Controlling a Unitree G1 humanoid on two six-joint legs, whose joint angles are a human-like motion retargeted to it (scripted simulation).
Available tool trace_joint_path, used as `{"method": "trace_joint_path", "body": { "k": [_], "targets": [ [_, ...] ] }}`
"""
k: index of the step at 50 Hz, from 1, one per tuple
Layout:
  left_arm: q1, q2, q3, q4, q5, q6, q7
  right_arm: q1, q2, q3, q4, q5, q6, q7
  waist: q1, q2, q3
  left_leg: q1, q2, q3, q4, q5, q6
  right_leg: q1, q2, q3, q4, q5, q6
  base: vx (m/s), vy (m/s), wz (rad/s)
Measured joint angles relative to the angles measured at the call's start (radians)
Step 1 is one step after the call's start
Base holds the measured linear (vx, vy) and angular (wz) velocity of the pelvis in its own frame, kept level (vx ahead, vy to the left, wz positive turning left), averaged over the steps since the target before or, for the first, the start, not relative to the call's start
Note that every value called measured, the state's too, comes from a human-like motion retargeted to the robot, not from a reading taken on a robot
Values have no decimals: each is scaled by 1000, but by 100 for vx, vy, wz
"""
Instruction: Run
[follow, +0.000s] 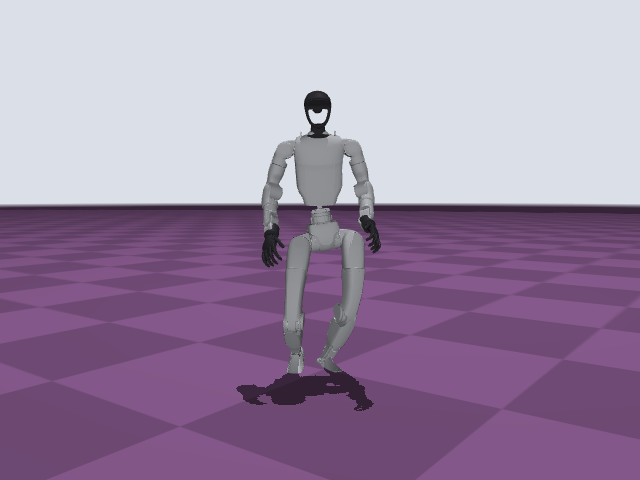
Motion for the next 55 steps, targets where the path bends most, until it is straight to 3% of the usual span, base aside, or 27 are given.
{"method": "trace_joint_path", "body": {
  "k": [5,11,17,20,23,27,32,37,40,45,47,50,55],
  "targets": [
    [-67,10,-32,-88,11,-19,18,26,1,16,4,21,-1,17,-55,13,-42,66,-22,-22,-167,55,-36,-208,20,3,-82,23,8,-1,2,10],
    [-100,10,-74,-146,22,-46,-15,61,-1,5,13,56,14,61,-55,46,-54,146,18,-36,-214,61,-63,-289,154,24,-399,76,58,-1,-2,-10],
    [-12,-7,-101,-89,14,-34,-66,62,2,10,15,87,17,77,-27,71,-49,138,106,-68,122,21,-84,-257,229,36,-261,70,3,0,-7,-16],
    [72,-11,-96,-39,1,-11,-89,37,-5,17,-21,98,14,74,3,106,-39,47,224,-66,469,148,-97,-210,290,16,-189,12,-64,-3,-9,-29],
    [140,4,-74,-31,-6,13,-107,-13,-40,36,-113,84,15,69,52,149,-38,-140,374,-85,797,257,-63,-164,360,-11,-200,-56,-126,-5,-10,-24],
    [228,48,-30,-113,-28,14,-135,-91,-96,61,-271,66,-1,59,126,138,-55,-391,432,-82,915,204,-1,-70,391,11,-286,-88,-125,-2,-4,-14],
    [332,111,8,-271,-76,-13,-187,-143,-145,72,-475,103,-29,67,185,73,-80,-573,340,10,587,153,-18,86,350,46,-402,-59,-43,1,4,-19],
    [358,142,10,-366,-92,-23,-215,-161,-176,74,-599,107,-44,86,176,-2,-115,-615,171,90,99,210,-67,185,242,34,-430,-15,44,0,6,8],
    [341,142,-4,-390,-73,-28,-215,-144,-182,87,-619,88,-48,91,153,-27,-131,-625,133,98,124,220,-45,206,198,42,-305,22,85,0,2,4],
    [242,119,-40,-389,6,-32,-144,-58,-163,91,-546,29,-40,89,73,-86,-124,-549,29,87,266,162,39,121,94,91,92,317,174,-1,6,20],
    [178,112,-56,-381,37,-35,-90,-20,-147,89,-477,6,-33,84,40,-88,-116,-485,7,75,272,108,57,33,49,97,220,326,137,-2,9,4],
    [70,101,-77,-370,56,-31,-20,35,-124,84,-356,-7,-26,85,-8,-64,-101,-337,-9,43,204,47,46,-108,4,88,289,203,58,0,8,-6],
    [-65,80,-83,-412,10,-45,0,143,-109,48,-218,40,-7,117,-75,6,-64,-38,2,-3,-4,47,-36,-278,23,18,54,62,12,0,0,0]
  ]
}}
